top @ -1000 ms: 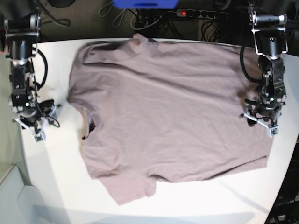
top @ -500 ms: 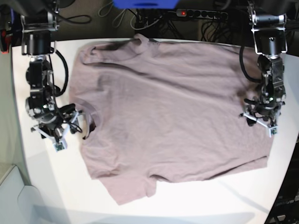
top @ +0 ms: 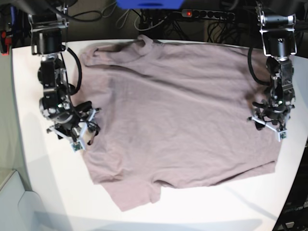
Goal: Layout the t-shirt on the table in an organized manner, then fold the t-shirt properly
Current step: 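Grasp the sleeve near the right gripper and tug it outward, then move both grippers to the shirt's shoulder corners and grasp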
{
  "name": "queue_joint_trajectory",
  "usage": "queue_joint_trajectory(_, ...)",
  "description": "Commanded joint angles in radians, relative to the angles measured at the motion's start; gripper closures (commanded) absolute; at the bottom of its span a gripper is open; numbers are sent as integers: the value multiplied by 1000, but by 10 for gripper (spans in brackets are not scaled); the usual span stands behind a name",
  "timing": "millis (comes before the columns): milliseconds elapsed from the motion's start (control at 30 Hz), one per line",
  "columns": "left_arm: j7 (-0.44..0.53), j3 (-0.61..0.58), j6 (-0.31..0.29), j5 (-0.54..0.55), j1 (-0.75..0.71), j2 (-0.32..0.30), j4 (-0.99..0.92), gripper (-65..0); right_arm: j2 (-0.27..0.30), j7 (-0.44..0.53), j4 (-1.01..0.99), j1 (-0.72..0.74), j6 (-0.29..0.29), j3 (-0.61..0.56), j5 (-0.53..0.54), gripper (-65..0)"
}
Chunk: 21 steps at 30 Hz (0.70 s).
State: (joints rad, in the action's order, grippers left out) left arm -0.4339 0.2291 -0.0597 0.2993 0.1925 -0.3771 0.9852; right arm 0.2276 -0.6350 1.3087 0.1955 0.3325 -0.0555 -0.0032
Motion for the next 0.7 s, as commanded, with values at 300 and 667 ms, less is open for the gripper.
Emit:
queue_joint_trajectory(300, 19, 3, 2, 1, 25, -20, 13, -366, 40, 96, -108, -1, -11, 10, 1, -379)
queue_joint_trajectory(667, 20, 3, 2, 1, 25, -16, 13, -366, 158, 120, -108, -8, -13, 13, 1, -380)
